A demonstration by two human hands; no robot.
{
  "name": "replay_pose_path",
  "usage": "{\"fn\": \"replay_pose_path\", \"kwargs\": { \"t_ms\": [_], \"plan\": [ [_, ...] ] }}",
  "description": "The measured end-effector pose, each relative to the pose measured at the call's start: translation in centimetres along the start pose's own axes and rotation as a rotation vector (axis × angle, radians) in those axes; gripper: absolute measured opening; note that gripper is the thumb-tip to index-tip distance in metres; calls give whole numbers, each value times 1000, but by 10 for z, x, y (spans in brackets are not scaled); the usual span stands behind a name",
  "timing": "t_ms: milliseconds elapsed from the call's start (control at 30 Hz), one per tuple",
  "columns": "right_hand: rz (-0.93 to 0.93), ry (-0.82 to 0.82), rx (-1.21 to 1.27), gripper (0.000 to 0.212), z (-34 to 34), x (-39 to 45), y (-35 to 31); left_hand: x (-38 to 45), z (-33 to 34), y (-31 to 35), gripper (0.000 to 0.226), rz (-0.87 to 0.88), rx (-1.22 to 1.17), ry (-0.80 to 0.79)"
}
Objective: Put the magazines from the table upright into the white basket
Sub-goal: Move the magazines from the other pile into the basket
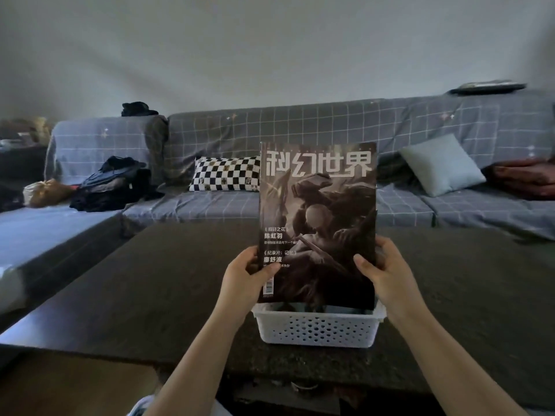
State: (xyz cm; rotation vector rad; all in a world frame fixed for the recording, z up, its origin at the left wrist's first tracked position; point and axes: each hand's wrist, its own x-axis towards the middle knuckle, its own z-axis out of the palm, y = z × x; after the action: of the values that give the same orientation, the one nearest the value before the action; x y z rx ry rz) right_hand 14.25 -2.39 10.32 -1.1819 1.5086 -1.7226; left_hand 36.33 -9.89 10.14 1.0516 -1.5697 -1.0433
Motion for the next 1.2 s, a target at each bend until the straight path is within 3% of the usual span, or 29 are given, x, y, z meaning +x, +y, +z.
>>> {"fn": "replay_pose_path", "kwargs": {
  "t_ms": [200, 300, 533, 700, 1033, 1200],
  "plan": [
    [17, 66, -195, 26, -16, 13, 23, 9, 23, -13, 28, 105, 351, 69],
    [2, 107, -274, 27, -20, 12, 33, 5, 32, -20, 42, 139, 410, 158],
    [-93, 117, -535, 29, -20, 0, 52, -5, 36, -44, 40, 129, 482, 214],
    [-58, 126, -559, 52, -19, -8, 64, -8, 32, -54, 41, 101, 507, 202],
    [-127, 255, -518, 27, -13, -6, 65, -3, 27, -52, 23, 323, 541, 239],
    [-133, 244, -572, 34, -12, -5, 69, -5, 22, -48, 20, 262, 725, 138]
  ]
}}
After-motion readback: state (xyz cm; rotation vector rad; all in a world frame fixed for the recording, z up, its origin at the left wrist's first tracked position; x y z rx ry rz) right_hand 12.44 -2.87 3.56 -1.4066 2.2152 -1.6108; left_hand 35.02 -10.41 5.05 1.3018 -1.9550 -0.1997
